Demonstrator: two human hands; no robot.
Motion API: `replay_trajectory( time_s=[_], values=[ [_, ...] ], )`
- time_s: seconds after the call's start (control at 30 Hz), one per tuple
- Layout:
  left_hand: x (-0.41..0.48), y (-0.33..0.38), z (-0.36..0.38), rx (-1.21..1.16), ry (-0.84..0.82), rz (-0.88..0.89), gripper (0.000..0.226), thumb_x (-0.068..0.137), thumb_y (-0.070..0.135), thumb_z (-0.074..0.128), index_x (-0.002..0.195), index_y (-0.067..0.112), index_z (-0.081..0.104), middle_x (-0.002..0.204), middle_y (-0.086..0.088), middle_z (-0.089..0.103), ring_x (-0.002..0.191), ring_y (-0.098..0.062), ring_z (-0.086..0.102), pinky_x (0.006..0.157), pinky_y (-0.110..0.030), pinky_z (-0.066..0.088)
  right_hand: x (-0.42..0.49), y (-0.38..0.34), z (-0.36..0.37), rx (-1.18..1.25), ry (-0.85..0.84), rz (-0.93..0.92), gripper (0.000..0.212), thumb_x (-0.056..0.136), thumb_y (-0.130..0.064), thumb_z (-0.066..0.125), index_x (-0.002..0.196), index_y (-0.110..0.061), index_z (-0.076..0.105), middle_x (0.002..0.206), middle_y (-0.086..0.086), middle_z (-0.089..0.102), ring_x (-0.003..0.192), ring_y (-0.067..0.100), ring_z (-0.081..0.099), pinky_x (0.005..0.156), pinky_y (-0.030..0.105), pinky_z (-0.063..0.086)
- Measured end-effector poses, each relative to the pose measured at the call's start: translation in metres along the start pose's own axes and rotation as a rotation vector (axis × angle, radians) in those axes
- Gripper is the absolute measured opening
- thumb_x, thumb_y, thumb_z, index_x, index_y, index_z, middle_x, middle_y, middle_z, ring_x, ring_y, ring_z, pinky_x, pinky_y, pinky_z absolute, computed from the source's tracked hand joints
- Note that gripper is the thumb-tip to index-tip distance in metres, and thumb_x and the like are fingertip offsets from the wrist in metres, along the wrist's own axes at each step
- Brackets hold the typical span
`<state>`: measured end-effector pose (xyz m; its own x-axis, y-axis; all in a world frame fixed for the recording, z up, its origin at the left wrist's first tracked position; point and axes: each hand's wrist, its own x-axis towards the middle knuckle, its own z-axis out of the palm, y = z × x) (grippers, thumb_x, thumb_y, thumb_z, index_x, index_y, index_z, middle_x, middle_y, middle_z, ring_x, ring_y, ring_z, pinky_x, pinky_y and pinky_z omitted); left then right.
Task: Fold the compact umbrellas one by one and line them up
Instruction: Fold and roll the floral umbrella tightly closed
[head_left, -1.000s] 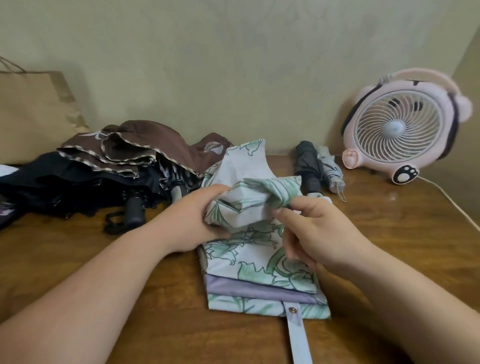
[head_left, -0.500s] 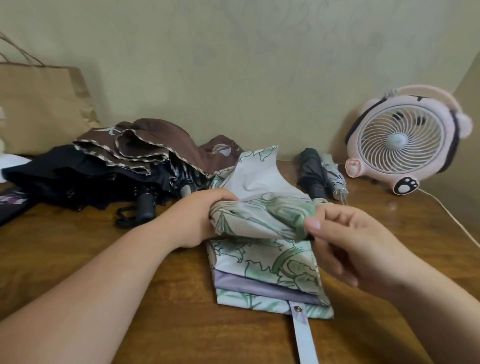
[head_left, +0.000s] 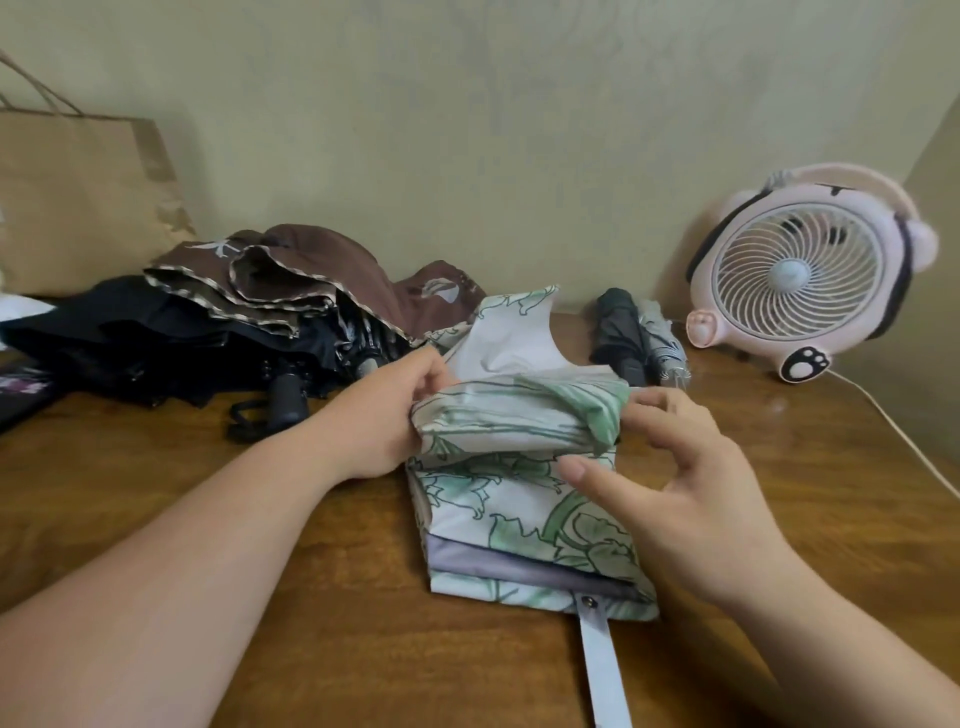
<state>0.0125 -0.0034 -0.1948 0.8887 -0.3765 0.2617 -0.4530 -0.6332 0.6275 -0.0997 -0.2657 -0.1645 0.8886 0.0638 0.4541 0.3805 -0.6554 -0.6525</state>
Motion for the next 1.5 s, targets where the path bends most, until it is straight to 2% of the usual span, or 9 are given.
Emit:
replay_trajectory(
  time_s=[0.2, 0.33, 0.43, 0.67, 0.87, 1.07, 1.2, 1.33, 1.5],
  values=[
    [0.003, -0.006, 0.003, -0.21, -0.049, -0.046, 0.055, 0.085, 0.0, 0.077, 0.12, 0.038, 0.059, 0.113, 0.021, 0.072, 0.106, -0.002, 0.067, 0.102, -0.037, 0.051, -0.004, -0.003, 0.001, 0.316, 0.182, -0.059, 0.016, 0.086, -0.007, 0.079, 0.083, -0.023, 0.079, 0.088, -0.002, 0.077, 0.086, 0.013, 0.072, 0.081, 0.031, 0.054],
    [0.002, -0.004, 0.004, -0.182, 0.029, 0.009, 0.044, 0.085, -0.003, 0.073, 0.11, 0.034, 0.071, 0.105, 0.022, 0.073, 0.101, -0.001, 0.068, 0.098, -0.041, 0.054, -0.007, -0.007, 0.001, 0.349, -0.069, 0.11, 0.03, 0.07, -0.038, 0.088, 0.097, -0.029, 0.077, 0.095, -0.009, 0.079, 0.091, 0.009, 0.074, 0.08, 0.028, 0.058],
    [0.001, -0.002, 0.005, -0.107, 0.054, 0.042, 0.036, 0.086, 0.0, 0.071, 0.104, 0.03, 0.075, 0.102, 0.024, 0.072, 0.097, 0.004, 0.066, 0.094, -0.038, 0.054, -0.002, -0.01, 0.01, 0.271, 0.054, 0.113, 0.009, 0.082, -0.021, 0.083, 0.083, -0.029, 0.081, 0.086, -0.015, 0.078, 0.085, -0.001, 0.071, 0.076, 0.023, 0.054],
    [0.001, -0.008, 0.006, -0.122, 0.023, 0.098, 0.039, 0.093, 0.002, 0.067, 0.112, 0.036, 0.077, 0.108, 0.02, 0.074, 0.105, 0.001, 0.066, 0.097, -0.041, 0.054, 0.002, -0.008, 0.005, 0.347, 0.23, -0.047, 0.039, 0.089, 0.004, 0.071, 0.079, -0.033, 0.074, 0.075, -0.019, 0.075, 0.072, -0.003, 0.069, 0.067, 0.009, 0.05],
    [0.004, -0.008, 0.008, -0.337, -0.036, 0.047, 0.051, 0.093, -0.005, 0.067, 0.106, 0.043, 0.08, 0.115, 0.015, 0.075, 0.117, -0.011, 0.066, 0.107, -0.041, 0.05, 0.004, 0.001, -0.017, 1.037, -0.143, 0.074, 0.017, 0.082, -0.024, 0.079, 0.08, -0.011, 0.069, 0.081, 0.01, 0.067, 0.084, 0.024, 0.061, 0.086, 0.031, 0.052],
    [0.01, -0.014, 0.012, -0.066, 0.057, 0.112, 0.059, 0.085, -0.011, 0.072, 0.119, 0.038, 0.074, 0.122, 0.014, 0.068, 0.119, -0.009, 0.062, 0.105, -0.028, 0.047, 0.001, 0.007, -0.034, 0.545, -0.222, 0.16, 0.044, 0.077, -0.043, 0.083, 0.113, -0.026, 0.065, 0.096, 0.014, 0.076, 0.097, 0.032, 0.072, 0.092, 0.051, 0.057],
    [0.021, -0.02, 0.01, 0.044, -0.008, 0.001, 0.054, 0.092, -0.005, 0.065, 0.106, 0.046, 0.071, 0.103, 0.026, 0.063, 0.115, -0.018, 0.065, 0.093, -0.03, 0.053, -0.001, 0.005, -0.018, 0.279, -0.27, 0.071, 0.077, 0.087, -0.001, 0.076, 0.143, -0.042, 0.046, 0.108, 0.005, 0.077, 0.095, 0.027, 0.075, 0.081, 0.048, 0.063],
    [0.005, -0.011, 0.01, 0.056, 0.126, 0.215, 0.038, 0.083, -0.013, 0.07, 0.105, 0.017, 0.08, 0.105, 0.013, 0.068, 0.105, 0.002, 0.062, 0.093, -0.009, 0.045, 0.001, 0.012, -0.022, 0.216, -0.285, 0.131, 0.088, 0.089, 0.002, 0.072, 0.146, -0.052, 0.033, 0.103, -0.002, 0.078, 0.099, 0.013, 0.075, 0.087, 0.036, 0.062],
    [-0.002, -0.003, -0.004, 0.01, 0.025, 0.115, 0.052, 0.09, -0.008, 0.069, 0.113, 0.038, 0.077, 0.118, 0.027, 0.066, 0.114, 0.012, 0.057, 0.106, -0.013, 0.041, -0.015, 0.027, -0.015, 0.074, -0.343, 0.096, 0.112, 0.082, -0.005, 0.081, 0.15, -0.063, 0.014, 0.09, -0.003, 0.075, 0.092, 0.014, 0.071, 0.093, 0.031, 0.053]
  ],
)
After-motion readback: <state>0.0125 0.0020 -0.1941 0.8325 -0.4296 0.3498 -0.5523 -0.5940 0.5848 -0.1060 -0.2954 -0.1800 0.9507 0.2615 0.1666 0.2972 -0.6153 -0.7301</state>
